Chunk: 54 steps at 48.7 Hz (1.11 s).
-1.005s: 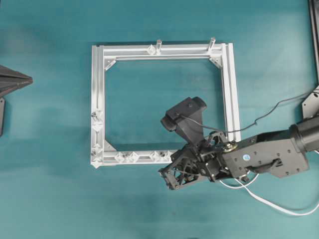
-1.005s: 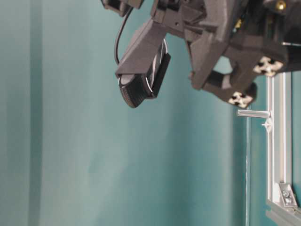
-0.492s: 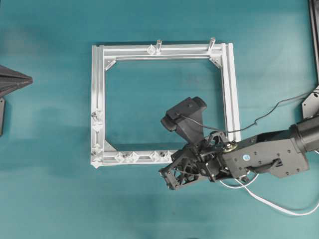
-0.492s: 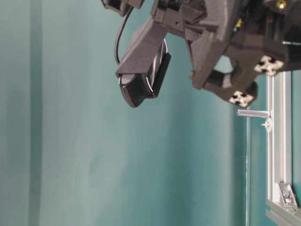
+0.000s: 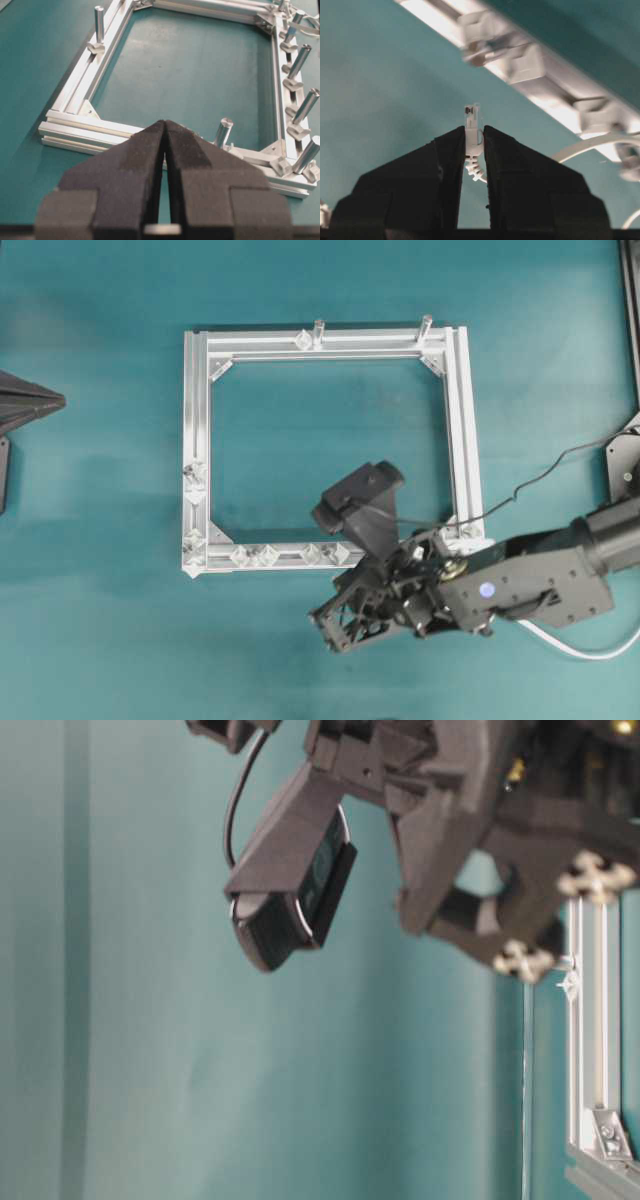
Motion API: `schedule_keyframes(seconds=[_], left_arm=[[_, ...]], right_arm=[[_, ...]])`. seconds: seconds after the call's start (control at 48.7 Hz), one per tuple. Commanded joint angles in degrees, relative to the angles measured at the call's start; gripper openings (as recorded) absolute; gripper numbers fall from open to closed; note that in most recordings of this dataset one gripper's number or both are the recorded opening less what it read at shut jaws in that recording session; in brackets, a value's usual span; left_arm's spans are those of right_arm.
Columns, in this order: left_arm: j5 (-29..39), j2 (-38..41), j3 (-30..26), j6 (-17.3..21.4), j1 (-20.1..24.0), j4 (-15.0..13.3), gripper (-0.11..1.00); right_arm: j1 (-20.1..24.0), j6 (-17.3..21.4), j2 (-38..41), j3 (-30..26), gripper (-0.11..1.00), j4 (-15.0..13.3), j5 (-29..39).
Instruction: Move the cable alternately left and right between 8 closely spaced pins so it hooks onto each one.
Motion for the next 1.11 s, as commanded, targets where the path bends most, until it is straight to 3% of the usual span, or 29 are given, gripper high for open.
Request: schedule_keyframes(seconds=[0.0, 0.616, 1.087], left_arm=[[-0.5, 0.4, -0.6, -0.1, -0.1, 0.2, 0.00], [-0.5, 0.4, -0.6, -0.1, -0.1, 0.2, 0.00], [-0.5, 0.4, -0.6, -0.1, -0.1, 0.2, 0.00]], right_arm=[[1.2, 0.2, 0.3, -3.3, 0.14, 0.0, 0.1], [3.2, -0.4, 8.0, -15.6, 0.14, -1.9, 1.8], [1.3, -1.0, 9.5, -17.1, 0.14, -4.1, 5.5]])
